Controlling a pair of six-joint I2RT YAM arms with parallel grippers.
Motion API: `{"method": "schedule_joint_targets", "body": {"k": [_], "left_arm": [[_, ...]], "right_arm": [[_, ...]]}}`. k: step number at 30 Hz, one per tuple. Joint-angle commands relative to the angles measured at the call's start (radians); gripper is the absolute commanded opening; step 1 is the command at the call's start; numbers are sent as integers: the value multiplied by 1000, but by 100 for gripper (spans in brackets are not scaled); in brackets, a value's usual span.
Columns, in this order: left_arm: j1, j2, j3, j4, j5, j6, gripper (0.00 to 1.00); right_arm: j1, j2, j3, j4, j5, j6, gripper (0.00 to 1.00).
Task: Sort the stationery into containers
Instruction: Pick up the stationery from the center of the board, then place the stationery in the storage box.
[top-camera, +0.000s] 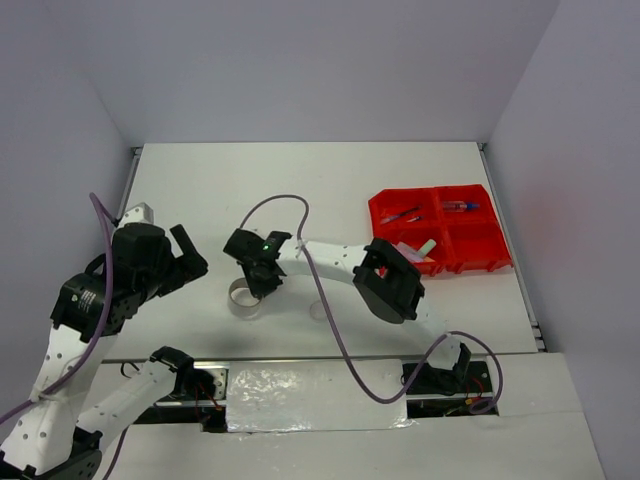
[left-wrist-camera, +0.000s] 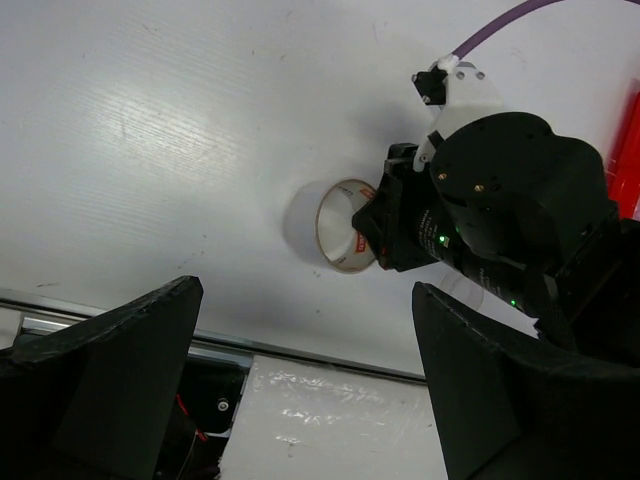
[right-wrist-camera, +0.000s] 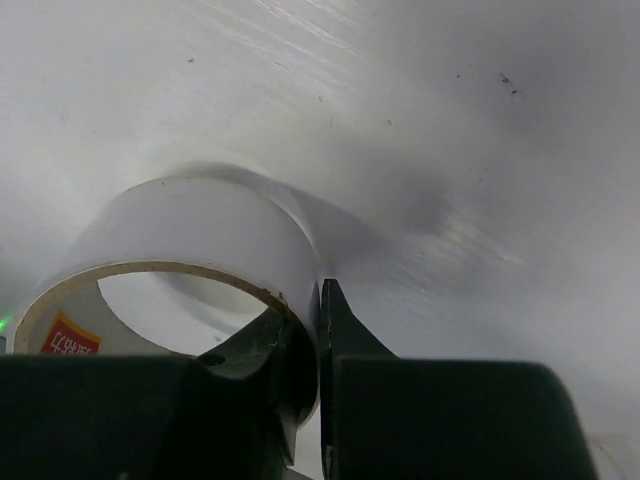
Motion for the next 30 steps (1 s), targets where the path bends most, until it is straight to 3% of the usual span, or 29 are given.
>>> {"method": "schedule_joint_targets", "body": {"k": [1,4,8,10,11,15,20,22,24,30], "left_arm": [[5,-5,-8,41,12,31,99],[5,-10,-17,46,15,43,99],[5,-8,-46,90,59,58,99],[5,-4,-59,101,79,63,99],[5,-4,-60,110,81,63,99],[5,7,-54,127,81,77,99],[5,12,-56,166,120,114,99],[5,4,-63,181,142,121,99],[5,-5,-77,196,157,126,99],[5,-16,-99,189,140,140,99]], "right_arm": [[-27,-235,-35,44,7,55,0],[-108,-433,-127,34,65,104,0],[-416,-615,-314,-170,215,180,0],[-541,-716,-409,-196,260,208,0],[-661,-751,-496,-201,297,213,0],[-952,-914,-618,-176,351,176,0],[-1277,-942,-594,-156,372,100,0],[-1345,-917,-565,-144,351,83,0],[-1402,-861,-545,-139,319,57,0],[-1420,-713,-476,-153,273,17,0]]}}
